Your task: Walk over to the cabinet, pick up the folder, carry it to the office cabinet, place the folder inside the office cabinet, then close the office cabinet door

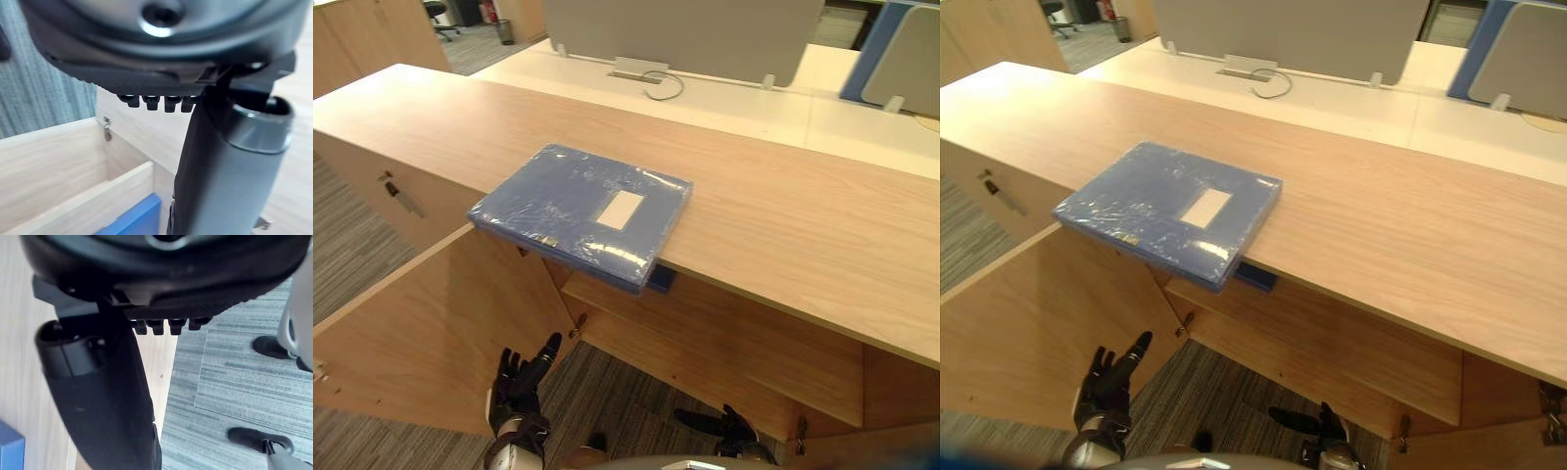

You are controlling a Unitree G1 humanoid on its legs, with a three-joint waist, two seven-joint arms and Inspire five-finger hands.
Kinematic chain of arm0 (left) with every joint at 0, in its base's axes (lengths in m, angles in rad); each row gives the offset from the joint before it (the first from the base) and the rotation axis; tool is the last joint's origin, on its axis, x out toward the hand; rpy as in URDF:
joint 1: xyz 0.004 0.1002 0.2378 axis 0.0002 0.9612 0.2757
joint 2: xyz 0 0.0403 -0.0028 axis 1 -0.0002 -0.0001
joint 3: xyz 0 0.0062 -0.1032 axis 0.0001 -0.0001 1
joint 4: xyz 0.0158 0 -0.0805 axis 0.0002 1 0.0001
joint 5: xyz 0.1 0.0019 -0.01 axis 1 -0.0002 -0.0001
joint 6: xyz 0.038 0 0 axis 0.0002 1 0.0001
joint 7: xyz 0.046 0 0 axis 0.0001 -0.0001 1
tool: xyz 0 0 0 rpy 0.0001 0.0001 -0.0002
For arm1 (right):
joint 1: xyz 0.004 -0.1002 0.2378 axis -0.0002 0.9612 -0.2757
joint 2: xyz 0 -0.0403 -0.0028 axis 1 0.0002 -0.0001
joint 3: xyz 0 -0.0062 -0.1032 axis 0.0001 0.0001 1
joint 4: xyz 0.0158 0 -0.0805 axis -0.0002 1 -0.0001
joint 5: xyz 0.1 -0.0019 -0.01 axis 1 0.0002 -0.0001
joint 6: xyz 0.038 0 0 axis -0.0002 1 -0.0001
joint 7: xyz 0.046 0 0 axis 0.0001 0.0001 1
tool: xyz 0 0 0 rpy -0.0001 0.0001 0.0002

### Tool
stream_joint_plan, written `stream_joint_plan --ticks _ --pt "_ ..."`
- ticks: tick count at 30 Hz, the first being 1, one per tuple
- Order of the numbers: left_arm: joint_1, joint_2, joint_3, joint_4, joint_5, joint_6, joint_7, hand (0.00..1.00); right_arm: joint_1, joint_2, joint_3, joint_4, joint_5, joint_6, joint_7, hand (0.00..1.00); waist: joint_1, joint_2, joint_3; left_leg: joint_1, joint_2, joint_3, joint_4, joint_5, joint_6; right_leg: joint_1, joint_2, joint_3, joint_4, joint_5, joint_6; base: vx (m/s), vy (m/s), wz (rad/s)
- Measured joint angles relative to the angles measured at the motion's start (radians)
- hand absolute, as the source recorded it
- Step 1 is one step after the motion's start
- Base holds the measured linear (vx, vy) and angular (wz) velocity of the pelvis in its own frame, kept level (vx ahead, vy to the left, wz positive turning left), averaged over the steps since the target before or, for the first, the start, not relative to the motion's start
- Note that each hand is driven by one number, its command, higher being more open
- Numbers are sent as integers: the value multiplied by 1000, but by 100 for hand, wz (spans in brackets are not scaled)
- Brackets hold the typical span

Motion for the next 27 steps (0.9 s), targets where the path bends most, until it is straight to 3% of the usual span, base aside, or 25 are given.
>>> stream_joint_plan --ticks 7,12,17,21,27 --pt "56 -34 186 -313 378 6 12 100 8 24 -1 -18 -39 7 21 100 32 2 25 -35 -27 -84 12 0 -12 26 -8 -77 -13 -6 11 -95 -1 37" --pt "59 -35 282 -422 584 6 56 100 15 24 -5 -88 -60 13 32 100 42 -2 23 -64 -46 -145 9 28 -4 27 -13 -139 -13 -5 17 -60 16 40" --pt "58 -35 338 -520 944 7 228 100 16 25 -6 -117 -109 11 23 100 48 -25 12 -84 -64 -199 11 40 -2 34 -13 -194 -19 -6 20 -3 -5 30" --pt "55 -34 365 -605 1107 5 349 100 26 24 -7 -113 -118 -12 1 100 48 -29 10 -85 -74 -219 10 45 -1 48 -13 -213 -33 -4 24 1 -10 18" --pt "42 -26 369 -663 1228 -10 439 100 23 14 0 -43 -117 -33 -5 100 45 -29 -4 -96 -72 -217 -8 53 -3 28 -5 -203 -44 -2 23 1 -8 -1"
